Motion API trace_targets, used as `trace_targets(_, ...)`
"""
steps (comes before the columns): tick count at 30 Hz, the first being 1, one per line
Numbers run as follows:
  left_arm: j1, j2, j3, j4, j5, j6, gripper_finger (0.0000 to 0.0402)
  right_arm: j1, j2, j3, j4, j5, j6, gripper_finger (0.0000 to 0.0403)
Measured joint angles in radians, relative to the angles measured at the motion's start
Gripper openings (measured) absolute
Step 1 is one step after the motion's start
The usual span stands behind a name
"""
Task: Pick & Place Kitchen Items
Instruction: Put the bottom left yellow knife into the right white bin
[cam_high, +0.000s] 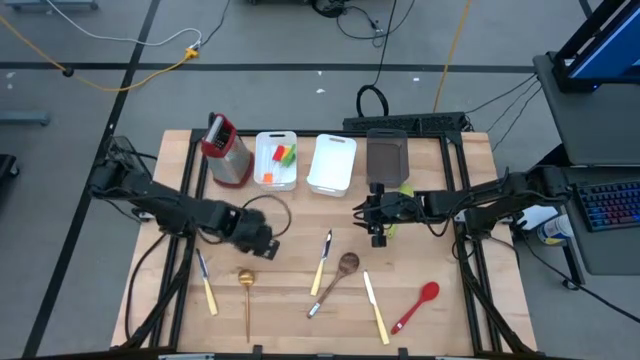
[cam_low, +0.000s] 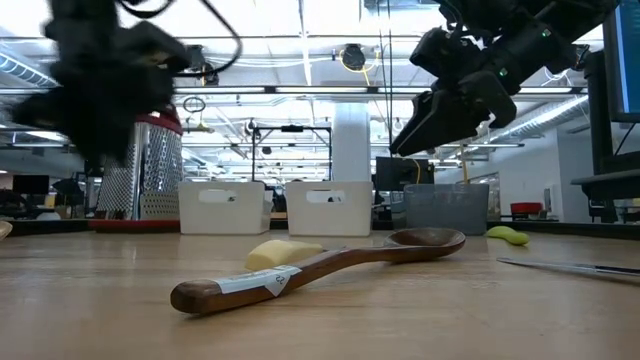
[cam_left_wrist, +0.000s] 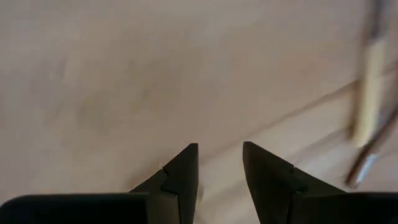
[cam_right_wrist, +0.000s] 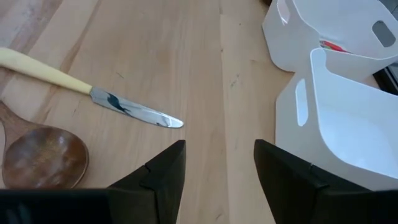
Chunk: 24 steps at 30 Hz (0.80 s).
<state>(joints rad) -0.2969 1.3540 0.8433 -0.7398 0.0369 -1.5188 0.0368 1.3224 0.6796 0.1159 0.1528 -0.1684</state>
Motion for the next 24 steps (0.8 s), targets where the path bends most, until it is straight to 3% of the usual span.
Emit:
trace_targets(7, -0.18, 0.0, 0.0, -0.153, 0.114, -0.494, 0.0129, 0.0, 0.0, 0.0, 0.042, 0.0, -0.002, 0.0182)
trace_targets(10, -0.261, 0.0, -0.009, -0.145, 0.176, -0.684, 0.0129, 0.0, 0.0, 0.0, 0.06, 0.0, -0.033, 0.0182)
trace_targets(15, -0.397, 0.0, -0.047, -0.078, 0.189, -0.927, 0.0129, 0.0, 0.0, 0.0, 0.082, 0.001, -0.054, 0.0182)
trace_targets(18, -0.466, 0.0, -0.073, -0.024, 0.2, -1.013, 0.0129, 0.0, 0.0, 0.0, 0.094, 0.001, -0.054, 0.0182)
trace_targets(24, -0.569, 0.008, -0.128, -0.001, 0.18, -1.016, 0.0129, 0.0, 0.0, 0.0, 0.097, 0.001, -0.053, 0.0182)
